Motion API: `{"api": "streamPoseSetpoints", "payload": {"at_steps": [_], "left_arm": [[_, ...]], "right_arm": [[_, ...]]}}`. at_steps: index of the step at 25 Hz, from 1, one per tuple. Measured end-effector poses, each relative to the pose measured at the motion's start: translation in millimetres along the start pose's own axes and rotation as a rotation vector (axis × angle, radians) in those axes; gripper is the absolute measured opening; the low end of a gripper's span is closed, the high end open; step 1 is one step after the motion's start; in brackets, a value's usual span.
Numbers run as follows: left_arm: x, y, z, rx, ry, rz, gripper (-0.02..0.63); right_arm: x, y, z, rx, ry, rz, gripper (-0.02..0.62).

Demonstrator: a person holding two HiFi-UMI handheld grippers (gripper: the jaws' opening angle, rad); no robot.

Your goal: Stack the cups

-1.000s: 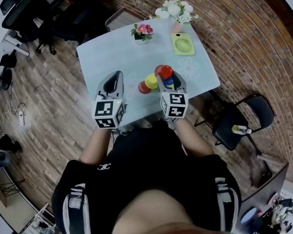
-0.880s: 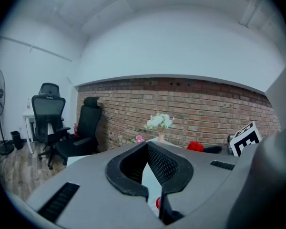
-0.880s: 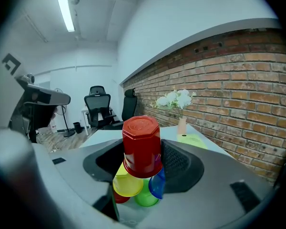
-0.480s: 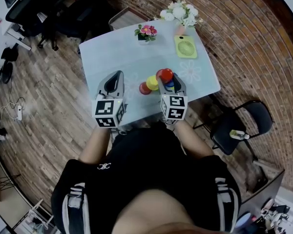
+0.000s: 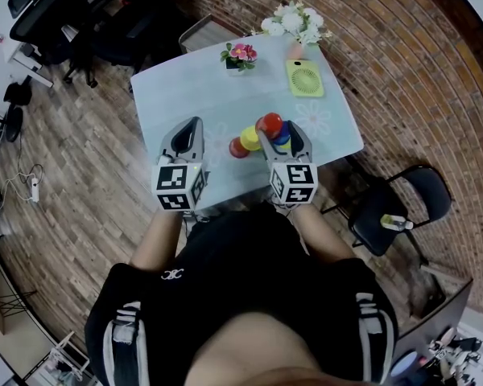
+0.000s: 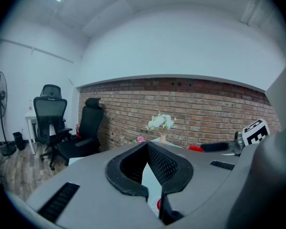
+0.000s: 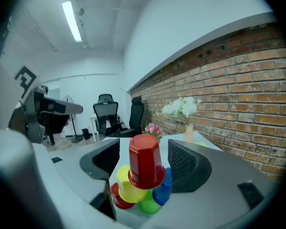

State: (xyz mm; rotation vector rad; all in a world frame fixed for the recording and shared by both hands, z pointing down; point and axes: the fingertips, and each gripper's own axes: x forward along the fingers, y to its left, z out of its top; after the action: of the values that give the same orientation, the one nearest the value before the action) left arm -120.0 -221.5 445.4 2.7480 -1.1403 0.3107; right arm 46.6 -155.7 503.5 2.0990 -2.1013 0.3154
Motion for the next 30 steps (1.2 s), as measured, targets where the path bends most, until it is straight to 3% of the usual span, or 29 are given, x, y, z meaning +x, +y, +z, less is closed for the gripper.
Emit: {"api": "streamPoseSetpoints", "payload": {"at_steps": [4, 9, 10, 14, 15, 21, 30], "left_arm": [[2, -5, 6, 0.008, -0.011, -0.005, 0.003], [5, -14, 15, 0.021, -0.033, -0.019, 0.003], [6, -16, 16, 0.025, -0.035, -0.022, 0.003], [10, -22, 21, 0.036, -0.045, -0.028, 0.003], [11, -23, 23, 0.036, -0.049, -0.028, 0.003], [13, -26, 31, 0.048, -0.066, -0.019, 0.003], [17, -24, 33, 0.045, -0.076, 0.003, 0.003]], "right_arm": [[-27, -3, 53, -0.024, -0.247, 0.008, 0.298], [-51, -38, 99, -0.008, -0.363, -0.078, 0.296], [-54, -48, 103, -0.003, -0.367, -0.105, 0.283], [-62, -92, 109, 0.028, -0.375, -0.224, 0.081], [-64, -102, 108, 0.032, -0.378, -0.252, 0.003], [-58, -139, 94, 0.048, -0.337, -0.304, 0.001], [-45, -139, 82, 0.029, -0.274, -0.281, 0.002]]}}
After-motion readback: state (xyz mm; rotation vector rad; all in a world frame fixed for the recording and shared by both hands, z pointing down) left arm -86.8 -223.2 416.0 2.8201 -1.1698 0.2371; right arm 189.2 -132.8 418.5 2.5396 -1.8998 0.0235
